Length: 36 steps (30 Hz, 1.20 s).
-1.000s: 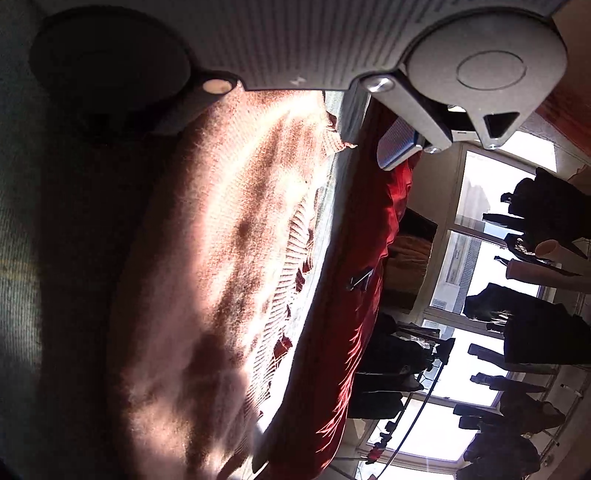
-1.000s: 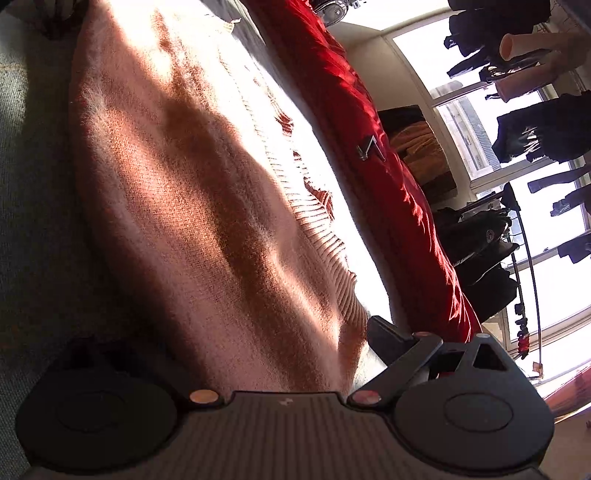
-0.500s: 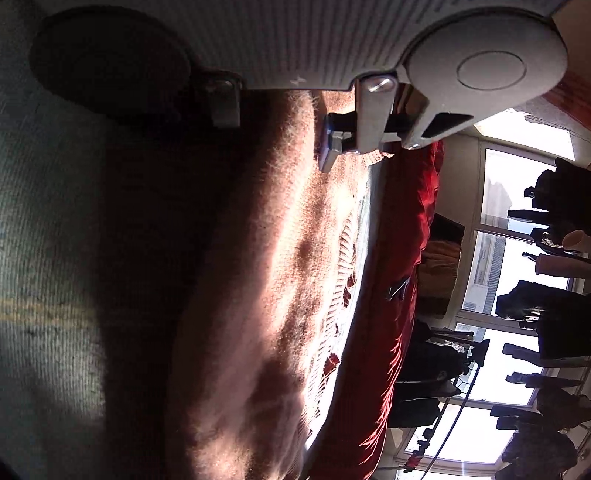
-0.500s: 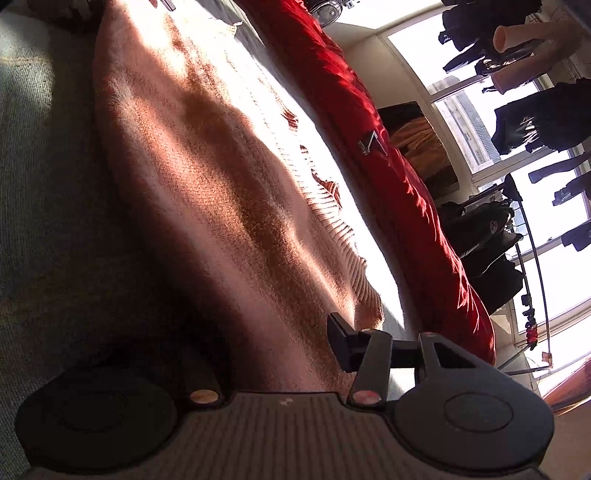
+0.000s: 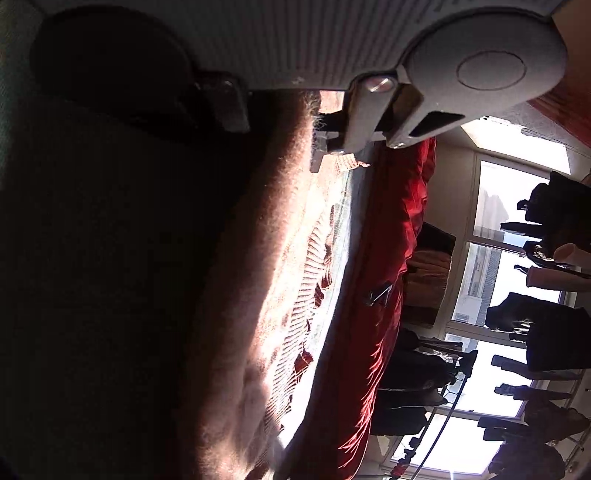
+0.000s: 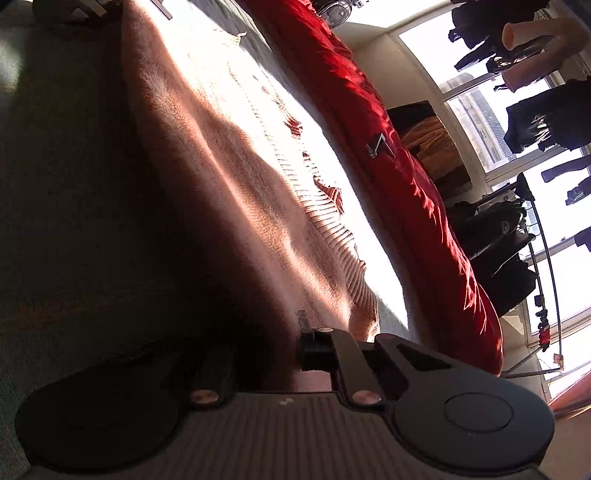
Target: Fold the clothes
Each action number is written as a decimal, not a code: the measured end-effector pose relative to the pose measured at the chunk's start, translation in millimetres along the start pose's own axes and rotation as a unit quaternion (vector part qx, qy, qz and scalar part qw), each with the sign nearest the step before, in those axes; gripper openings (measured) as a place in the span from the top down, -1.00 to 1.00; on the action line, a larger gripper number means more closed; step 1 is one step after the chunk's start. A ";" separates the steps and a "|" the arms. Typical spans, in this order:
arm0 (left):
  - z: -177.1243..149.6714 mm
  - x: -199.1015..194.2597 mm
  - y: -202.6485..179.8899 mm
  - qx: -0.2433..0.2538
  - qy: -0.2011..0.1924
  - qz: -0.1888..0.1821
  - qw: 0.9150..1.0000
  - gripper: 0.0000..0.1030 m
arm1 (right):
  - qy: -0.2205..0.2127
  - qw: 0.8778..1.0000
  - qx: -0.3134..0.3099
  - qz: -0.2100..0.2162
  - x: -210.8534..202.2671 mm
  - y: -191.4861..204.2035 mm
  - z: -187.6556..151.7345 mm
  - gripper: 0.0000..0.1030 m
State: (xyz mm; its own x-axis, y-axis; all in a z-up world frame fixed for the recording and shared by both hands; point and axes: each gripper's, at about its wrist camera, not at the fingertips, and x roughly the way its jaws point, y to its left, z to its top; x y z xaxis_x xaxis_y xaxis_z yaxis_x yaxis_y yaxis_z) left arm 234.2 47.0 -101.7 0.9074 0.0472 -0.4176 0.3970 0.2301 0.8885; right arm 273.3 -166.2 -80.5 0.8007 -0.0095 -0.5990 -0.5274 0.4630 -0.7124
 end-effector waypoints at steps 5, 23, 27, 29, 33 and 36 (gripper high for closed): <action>3.6 -21.6 7.2 0.007 -0.015 -0.006 1.000 0.86 | 0.005 1.000 0.007 0.021 -21.3 -17.1 1.0 0.79; -7.0 -43.7 -18.4 0.019 -0.029 -0.009 0.999 0.65 | 0.002 0.999 -0.033 0.004 -46.8 25.1 -35.4 0.06; -9.6 -39.5 -26.5 0.029 -0.028 -0.011 0.999 0.49 | -0.011 0.999 -0.050 0.014 -47.6 36.6 -32.7 -0.38; -9.6 -36.6 -31.1 0.033 -0.026 -0.009 0.999 0.42 | -0.018 0.998 -0.062 0.018 -46.3 43.3 -29.9 -0.38; -9.8 -34.4 -32.8 0.025 -0.022 -0.011 0.999 0.42 | -0.033 0.996 -0.084 0.008 -30.9 55.4 -19.1 -0.38; -10.8 -33.7 -31.1 0.017 -0.020 -0.013 1.000 0.38 | -0.040 0.993 -0.107 -0.004 -21.6 58.6 -13.6 -0.38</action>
State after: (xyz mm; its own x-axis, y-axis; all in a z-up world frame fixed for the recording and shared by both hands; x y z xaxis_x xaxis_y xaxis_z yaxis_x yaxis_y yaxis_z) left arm 189.9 48.8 -117.2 0.9011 0.0026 -0.4335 0.4245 0.1973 0.8837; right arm 221.2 -150.9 -114.3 0.8210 0.0623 -0.5676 -0.5619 0.2646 -0.7838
